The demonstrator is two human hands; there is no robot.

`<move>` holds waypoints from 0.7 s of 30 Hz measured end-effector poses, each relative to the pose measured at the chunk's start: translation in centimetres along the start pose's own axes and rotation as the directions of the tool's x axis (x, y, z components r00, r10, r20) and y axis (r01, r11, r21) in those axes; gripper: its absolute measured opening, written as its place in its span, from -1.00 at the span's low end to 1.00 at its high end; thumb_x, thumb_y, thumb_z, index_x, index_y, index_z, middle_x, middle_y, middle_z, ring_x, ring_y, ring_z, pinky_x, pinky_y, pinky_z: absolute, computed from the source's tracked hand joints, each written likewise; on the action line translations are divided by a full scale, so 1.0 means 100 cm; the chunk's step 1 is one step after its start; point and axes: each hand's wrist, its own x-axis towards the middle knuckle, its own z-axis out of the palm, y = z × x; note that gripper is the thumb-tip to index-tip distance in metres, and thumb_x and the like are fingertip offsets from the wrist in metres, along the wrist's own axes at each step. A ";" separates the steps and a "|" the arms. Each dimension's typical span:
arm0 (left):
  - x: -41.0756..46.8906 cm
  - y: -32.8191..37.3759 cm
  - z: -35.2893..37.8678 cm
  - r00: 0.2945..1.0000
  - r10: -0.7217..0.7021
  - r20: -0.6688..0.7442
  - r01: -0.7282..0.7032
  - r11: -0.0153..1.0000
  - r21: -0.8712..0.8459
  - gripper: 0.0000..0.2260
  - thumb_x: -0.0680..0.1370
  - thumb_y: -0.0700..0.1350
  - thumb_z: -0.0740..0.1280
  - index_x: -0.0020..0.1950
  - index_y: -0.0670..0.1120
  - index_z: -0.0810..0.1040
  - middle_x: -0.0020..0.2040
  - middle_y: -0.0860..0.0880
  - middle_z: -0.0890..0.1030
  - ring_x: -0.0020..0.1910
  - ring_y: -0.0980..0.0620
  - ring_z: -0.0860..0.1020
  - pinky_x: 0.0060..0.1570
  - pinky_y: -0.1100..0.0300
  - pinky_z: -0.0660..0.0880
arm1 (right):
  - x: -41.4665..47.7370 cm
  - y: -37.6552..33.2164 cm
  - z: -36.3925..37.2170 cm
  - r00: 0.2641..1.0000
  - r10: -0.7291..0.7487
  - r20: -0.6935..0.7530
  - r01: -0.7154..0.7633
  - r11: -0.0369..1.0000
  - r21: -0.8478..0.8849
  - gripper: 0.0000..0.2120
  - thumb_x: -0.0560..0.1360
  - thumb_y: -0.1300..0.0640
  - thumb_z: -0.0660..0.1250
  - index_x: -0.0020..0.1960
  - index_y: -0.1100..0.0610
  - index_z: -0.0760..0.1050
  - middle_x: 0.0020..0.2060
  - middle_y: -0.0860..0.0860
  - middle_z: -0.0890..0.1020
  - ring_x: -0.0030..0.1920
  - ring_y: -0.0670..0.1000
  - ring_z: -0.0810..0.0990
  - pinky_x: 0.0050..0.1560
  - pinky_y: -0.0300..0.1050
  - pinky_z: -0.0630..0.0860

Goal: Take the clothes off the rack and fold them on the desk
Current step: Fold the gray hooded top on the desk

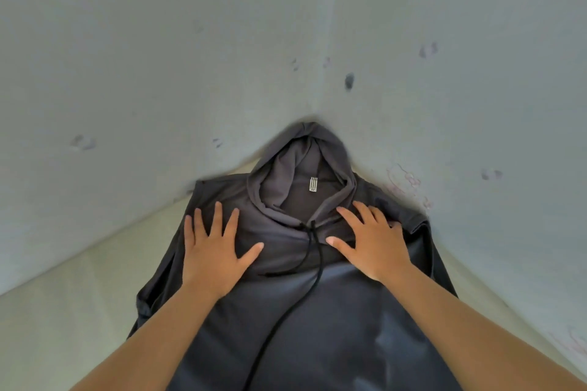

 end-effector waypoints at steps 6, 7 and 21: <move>0.066 0.036 -0.047 0.987 -0.068 -0.144 -0.025 0.825 -0.565 -0.67 0.61 -0.15 0.18 0.37 -0.18 0.38 0.28 -0.17 0.45 0.28 -0.14 0.39 0.24 0.04 0.35 | 0.058 -0.001 -0.029 0.951 0.084 -0.299 0.057 0.898 0.435 -0.80 0.62 0.13 0.15 0.17 0.16 0.47 0.14 0.08 0.50 0.17 0.10 0.45 0.14 -0.07 0.41; 0.079 0.039 -0.051 0.991 -0.107 -0.084 0.029 0.769 -0.638 -0.65 0.62 -0.15 0.19 0.40 -0.18 0.33 0.31 -0.18 0.43 0.30 -0.15 0.39 0.25 0.04 0.34 | 0.068 -0.004 -0.034 0.957 0.129 -0.258 0.027 0.851 0.525 -0.78 0.62 0.16 0.15 0.23 0.18 0.44 0.20 0.10 0.49 0.22 0.10 0.44 0.19 -0.10 0.36; 0.152 0.046 -0.071 0.977 -0.150 0.150 0.207 0.517 -0.830 -0.89 0.51 -0.24 0.34 -0.08 -0.28 0.58 -0.12 -0.24 0.64 -0.12 -0.16 0.59 -0.06 0.03 0.55 | 0.136 -0.005 -0.063 0.943 0.308 -0.126 -0.051 0.509 0.859 -0.80 0.39 0.29 0.41 -0.29 0.10 0.42 -0.41 0.01 0.39 -0.35 -0.04 0.37 -0.29 -0.20 0.31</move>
